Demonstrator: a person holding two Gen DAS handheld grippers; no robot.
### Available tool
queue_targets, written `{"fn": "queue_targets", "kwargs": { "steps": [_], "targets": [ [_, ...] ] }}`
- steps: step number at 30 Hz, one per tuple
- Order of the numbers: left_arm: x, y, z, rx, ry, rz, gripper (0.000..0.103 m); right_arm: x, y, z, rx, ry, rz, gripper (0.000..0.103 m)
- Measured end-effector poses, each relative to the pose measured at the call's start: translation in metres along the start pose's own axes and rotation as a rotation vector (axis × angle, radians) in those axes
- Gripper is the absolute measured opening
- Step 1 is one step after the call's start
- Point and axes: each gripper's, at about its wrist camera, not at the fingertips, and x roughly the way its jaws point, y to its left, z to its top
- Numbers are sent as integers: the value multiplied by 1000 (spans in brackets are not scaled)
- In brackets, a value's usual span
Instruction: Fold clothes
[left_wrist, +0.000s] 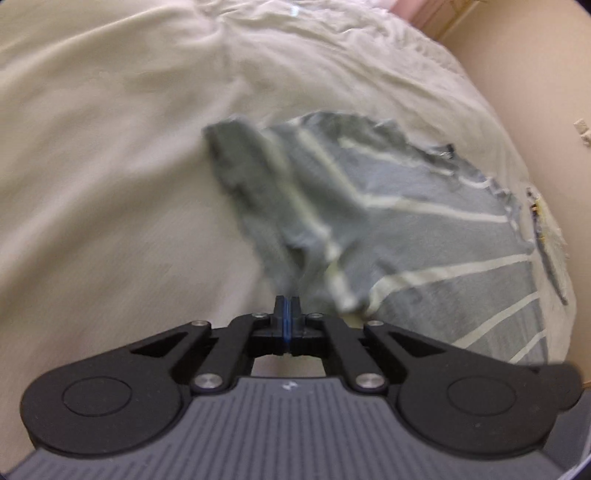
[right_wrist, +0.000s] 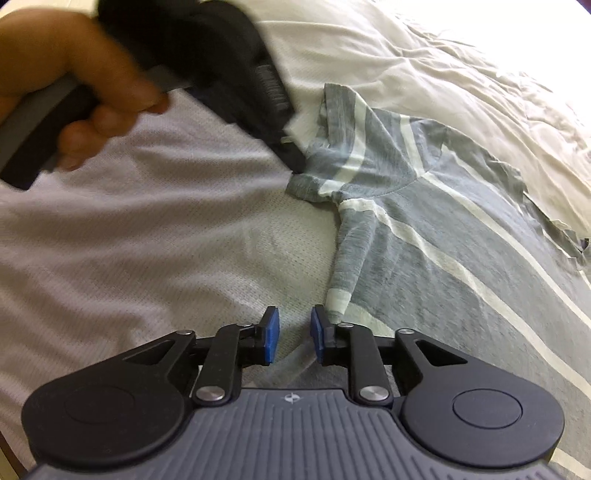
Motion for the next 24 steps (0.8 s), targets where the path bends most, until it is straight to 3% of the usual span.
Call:
{"fn": "queue_targets", "kwargs": {
  "steps": [4, 7, 8, 10, 11, 13, 17, 24],
  "targets": [
    [-3, 7, -2, -46, -2, 3, 1, -5, -4, -1, 3, -12, 2, 30],
    [-4, 2, 6, -48, -43, -19, 31, -9, -6, -3, 10, -23, -3, 36],
    [-2, 0, 10, -40, -55, -28, 32, -10, -7, -4, 15, -23, -3, 38],
    [7, -1, 17, -46, -60, -51, 31, -11, -8, -7, 17, -20, 2, 39],
    [12, -1, 20, -54, -57, -67, 24, -12, -7, -8, 17, -19, 5, 40],
    [20, -1, 23, -61, -42, -89, 0, -12, -8, -12, 16, -16, 9, 42],
    [10, -8, 8, -39, -62, -46, 0, -18, -9, -18, 26, -15, 21, 44],
    [11, -6, -2, -44, 11, -1, 0, -27, -14, -25, 58, -19, 24, 46]
  ]
}}
